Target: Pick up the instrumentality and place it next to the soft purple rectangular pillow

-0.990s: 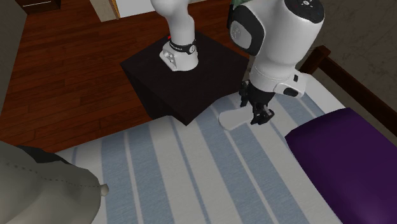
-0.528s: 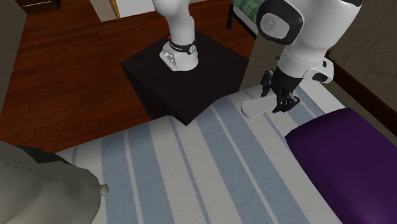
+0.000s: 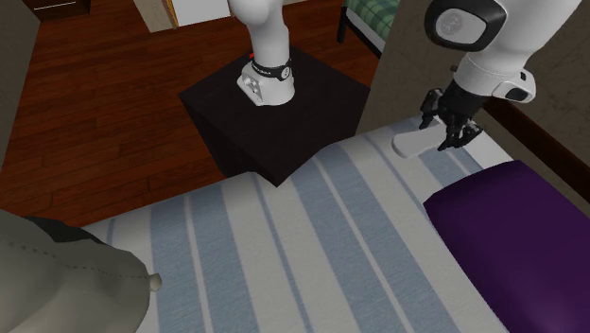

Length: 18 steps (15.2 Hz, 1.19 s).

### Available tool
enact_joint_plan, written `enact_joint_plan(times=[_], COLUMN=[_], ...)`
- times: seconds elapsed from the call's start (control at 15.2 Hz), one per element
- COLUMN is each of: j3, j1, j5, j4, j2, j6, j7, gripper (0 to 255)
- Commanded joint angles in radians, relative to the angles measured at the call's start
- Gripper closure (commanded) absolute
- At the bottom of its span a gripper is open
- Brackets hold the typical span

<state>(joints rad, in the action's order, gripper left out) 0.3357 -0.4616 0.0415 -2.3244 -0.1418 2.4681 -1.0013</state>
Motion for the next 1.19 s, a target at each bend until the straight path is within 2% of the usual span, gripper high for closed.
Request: enact_joint_plan(times=[0.0,0.66,1.12], j3=[-0.019,-0.103,-0.114], j1=[-0.023,-0.125,-0.117], j5=[0.007,0.042,0.063], j4=[0.04,0.329,0.317], j2=[-0.025,-0.217,-0.281], j6=[-0.017,-0.12,-0.045], j7=[0.039,0.215,0.202], gripper=[255,255,255])
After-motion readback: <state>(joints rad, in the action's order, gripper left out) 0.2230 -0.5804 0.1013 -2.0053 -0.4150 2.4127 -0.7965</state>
